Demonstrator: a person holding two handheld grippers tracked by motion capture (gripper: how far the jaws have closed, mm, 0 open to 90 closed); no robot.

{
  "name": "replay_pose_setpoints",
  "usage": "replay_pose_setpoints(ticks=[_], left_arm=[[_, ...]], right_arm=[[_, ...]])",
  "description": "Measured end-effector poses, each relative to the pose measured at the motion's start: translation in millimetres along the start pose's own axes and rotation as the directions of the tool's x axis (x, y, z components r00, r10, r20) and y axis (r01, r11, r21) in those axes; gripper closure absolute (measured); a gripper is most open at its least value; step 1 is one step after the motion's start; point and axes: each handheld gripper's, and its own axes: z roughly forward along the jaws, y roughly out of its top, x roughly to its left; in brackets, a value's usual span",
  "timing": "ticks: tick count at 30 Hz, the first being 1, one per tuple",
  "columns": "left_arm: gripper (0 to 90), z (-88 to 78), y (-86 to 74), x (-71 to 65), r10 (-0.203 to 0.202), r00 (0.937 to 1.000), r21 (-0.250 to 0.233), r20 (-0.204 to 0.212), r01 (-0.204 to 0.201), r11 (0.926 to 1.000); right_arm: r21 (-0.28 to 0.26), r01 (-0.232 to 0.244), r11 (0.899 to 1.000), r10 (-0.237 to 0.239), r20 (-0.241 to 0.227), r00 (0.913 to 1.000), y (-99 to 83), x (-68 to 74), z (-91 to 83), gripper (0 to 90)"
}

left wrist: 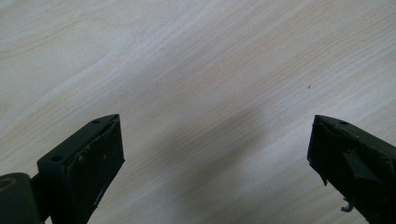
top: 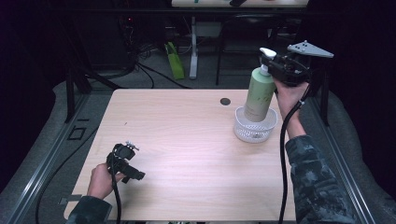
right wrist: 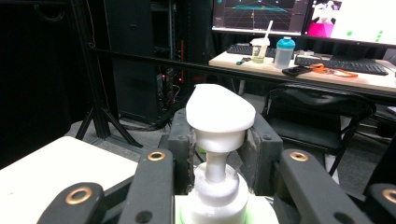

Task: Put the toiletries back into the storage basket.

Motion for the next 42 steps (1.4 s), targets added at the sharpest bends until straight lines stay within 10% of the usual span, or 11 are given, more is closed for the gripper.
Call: replay_pose_setpoints(ticks=[42], left_arm=[[4.3,0.2,1.1,-2.4,0.015,0.9999,0.003,-0.001,-0.015,0.9999]], right_arm=[[0.068,-0.011,0.998,0.011,0.002,0.9999,-33.0,1.5,17.2,67.9]])
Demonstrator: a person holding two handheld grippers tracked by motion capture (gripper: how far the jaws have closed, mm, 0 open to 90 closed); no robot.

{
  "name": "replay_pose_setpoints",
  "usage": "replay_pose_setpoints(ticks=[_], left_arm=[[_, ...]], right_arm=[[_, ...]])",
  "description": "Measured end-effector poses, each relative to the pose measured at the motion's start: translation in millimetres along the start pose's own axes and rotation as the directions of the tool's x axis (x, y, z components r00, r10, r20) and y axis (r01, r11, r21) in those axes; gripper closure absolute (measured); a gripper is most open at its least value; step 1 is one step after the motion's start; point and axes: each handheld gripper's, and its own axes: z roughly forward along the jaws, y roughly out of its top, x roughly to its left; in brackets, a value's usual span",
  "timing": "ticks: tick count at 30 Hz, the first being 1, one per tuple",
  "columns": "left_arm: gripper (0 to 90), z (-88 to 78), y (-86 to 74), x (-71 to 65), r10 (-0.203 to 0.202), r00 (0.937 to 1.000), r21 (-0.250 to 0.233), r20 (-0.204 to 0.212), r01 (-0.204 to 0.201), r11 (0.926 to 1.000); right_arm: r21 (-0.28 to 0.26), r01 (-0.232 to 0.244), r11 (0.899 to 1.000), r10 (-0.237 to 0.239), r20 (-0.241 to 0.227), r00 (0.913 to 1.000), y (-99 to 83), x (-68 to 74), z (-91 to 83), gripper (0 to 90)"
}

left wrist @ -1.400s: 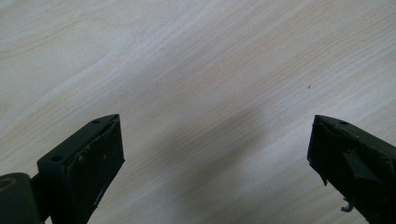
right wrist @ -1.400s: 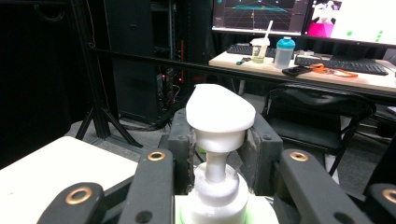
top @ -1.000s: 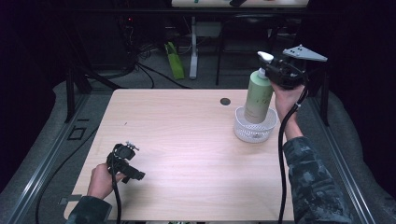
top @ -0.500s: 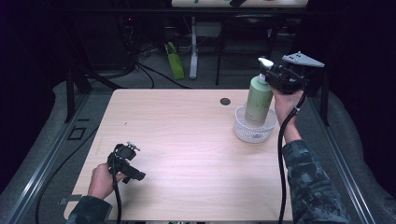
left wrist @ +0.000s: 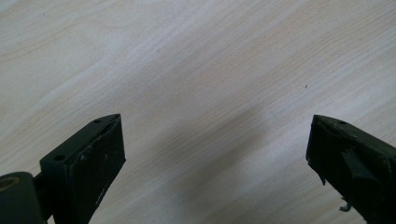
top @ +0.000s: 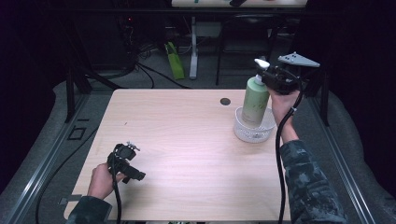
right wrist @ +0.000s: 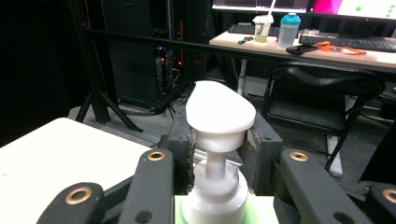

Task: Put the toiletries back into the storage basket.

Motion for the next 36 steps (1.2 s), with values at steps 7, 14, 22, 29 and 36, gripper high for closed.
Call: replay_pose_setpoints(ticks=[7,14,22,29,36], left_arm=[[4.4,0.2,0.1,-0.3,0.001,1.0,-0.001,-0.001,-0.001,1.0],[4.4,0.6,0.3,0.2,-0.003,1.0,0.004,0.003,0.003,1.0],[4.5,0.3,0.1,0.6,-0.004,1.0,0.001,0.001,0.004,1.0],[4.5,0.4,0.2,0.1,-0.001,1.0,0.002,-0.002,0.001,1.0],[4.5,-0.2,0.1,0.1,0.0,1.0,0.002,-0.003,0.0,1.0]], right_arm=[[0.021,-0.001,1.0,0.001,0.001,1.0,-9.3,-0.5,3.1,67.9],[0.032,-0.01,0.999,0.01,-0.004,0.9999,-16.5,-2.7,3.7,67.9],[0.056,-0.015,0.998,0.015,-0.005,0.9999,-26.5,-4.8,6.1,67.9],[0.063,-0.02,0.998,0.02,-0.011,0.9997,-31.6,-3.9,8.0,67.9],[0.063,-0.026,0.998,0.027,-0.014,0.9995,-38.7,0.0,10.9,67.8]])
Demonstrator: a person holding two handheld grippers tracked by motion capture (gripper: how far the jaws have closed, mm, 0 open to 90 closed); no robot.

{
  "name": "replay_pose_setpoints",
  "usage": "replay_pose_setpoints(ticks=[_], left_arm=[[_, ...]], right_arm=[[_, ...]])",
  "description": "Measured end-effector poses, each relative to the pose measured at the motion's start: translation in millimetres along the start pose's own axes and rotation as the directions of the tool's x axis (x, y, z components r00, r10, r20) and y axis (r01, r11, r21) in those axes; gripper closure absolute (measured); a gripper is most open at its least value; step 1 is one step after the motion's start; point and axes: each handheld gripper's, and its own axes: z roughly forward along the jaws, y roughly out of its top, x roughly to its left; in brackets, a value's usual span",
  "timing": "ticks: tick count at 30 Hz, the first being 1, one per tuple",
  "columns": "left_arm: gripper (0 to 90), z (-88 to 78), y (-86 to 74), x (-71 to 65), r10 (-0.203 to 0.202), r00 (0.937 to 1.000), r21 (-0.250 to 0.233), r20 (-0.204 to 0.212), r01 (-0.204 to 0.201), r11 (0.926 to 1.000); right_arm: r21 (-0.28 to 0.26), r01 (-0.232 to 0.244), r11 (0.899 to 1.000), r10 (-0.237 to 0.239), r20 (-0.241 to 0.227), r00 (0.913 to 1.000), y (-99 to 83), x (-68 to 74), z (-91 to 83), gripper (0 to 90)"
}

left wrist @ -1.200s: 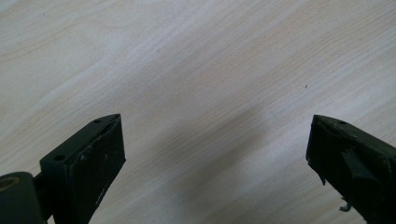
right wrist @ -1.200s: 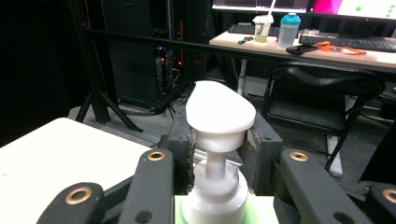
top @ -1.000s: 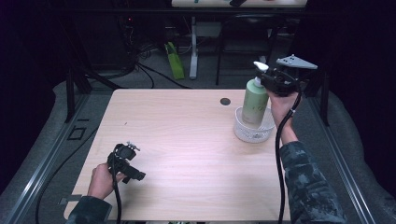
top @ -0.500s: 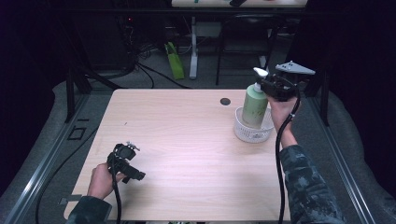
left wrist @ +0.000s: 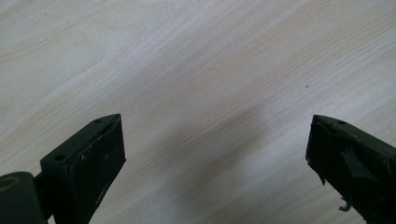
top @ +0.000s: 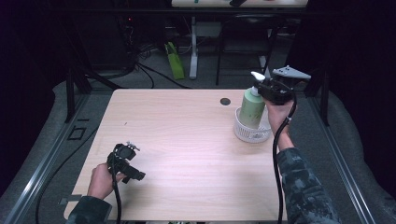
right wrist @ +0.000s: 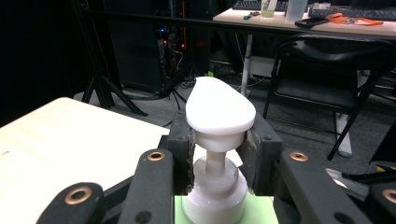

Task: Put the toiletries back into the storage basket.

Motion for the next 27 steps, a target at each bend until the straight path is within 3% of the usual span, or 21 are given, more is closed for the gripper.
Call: replay_pose_setpoints(ticks=[20,27], left_arm=[[4.5,-0.4,0.0,0.4,0.003,1.0,0.001,-0.003,-0.003,1.0],[4.5,0.1,0.1,0.0,0.003,1.0,0.002,-0.002,-0.003,1.0]], right_arm=[[0.042,0.002,0.999,-0.001,-0.001,1.0,-18.9,2.0,6.9,67.9],[0.034,0.003,0.999,-0.003,-0.002,1.0,-25.0,0.4,3.7,67.9]])
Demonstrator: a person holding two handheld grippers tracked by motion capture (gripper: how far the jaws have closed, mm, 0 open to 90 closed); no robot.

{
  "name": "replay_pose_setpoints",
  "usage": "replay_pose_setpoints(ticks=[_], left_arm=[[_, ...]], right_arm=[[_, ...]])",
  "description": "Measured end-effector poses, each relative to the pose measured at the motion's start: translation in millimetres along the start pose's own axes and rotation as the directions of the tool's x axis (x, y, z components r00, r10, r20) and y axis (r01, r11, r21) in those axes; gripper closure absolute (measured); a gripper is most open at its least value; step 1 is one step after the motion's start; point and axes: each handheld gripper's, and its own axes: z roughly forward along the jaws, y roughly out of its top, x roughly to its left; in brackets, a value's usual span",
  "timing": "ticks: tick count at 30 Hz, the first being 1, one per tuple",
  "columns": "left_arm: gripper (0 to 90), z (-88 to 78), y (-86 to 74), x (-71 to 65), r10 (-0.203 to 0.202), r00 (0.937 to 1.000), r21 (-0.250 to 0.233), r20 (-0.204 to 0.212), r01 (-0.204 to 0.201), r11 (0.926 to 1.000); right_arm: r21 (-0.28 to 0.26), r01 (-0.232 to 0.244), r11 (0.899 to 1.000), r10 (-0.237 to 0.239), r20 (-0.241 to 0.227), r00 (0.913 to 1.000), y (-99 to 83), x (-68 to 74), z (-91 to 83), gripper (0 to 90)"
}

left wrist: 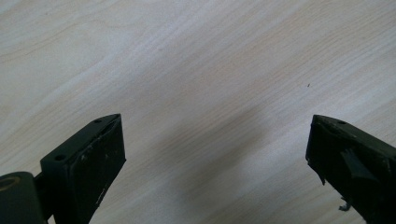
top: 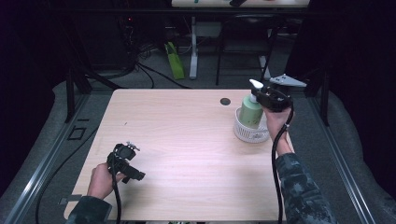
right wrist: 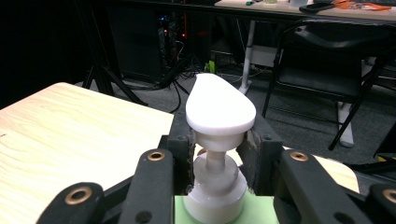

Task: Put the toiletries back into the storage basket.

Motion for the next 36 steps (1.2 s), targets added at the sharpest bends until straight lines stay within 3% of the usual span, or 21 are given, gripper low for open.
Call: replay_pose_setpoints(ticks=[6,15,33,36], left_arm=[[4.5,-0.2,0.0,-0.8,0.004,1.0,0.0,-0.002,-0.004,1.0],[4.5,0.1,0.2,-2.3,0.007,1.0,-0.001,-0.001,-0.007,1.0],[4.5,0.2,0.3,-1.1,0.006,1.0,-0.001,0.0,-0.006,1.0],[4.5,0.0,0.8,-1.2,0.007,1.0,0.0,0.0,-0.007,1.0]], right_arm=[[-0.016,-0.014,1.0,0.014,-0.008,0.9999,-5.1,-2.3,-5.8,67.9],[-0.032,0.0,0.999,-0.001,-0.024,0.9997,-9.8,-0.1,-10.0,67.9],[-0.006,0.003,1.0,-0.003,-0.025,0.9997,-6.6,-1.0,-10.8,66.8],[0.0,-0.01,1.0,0.01,-0.04,0.9992,-6.0,-1.3,-12.2,62.5]])
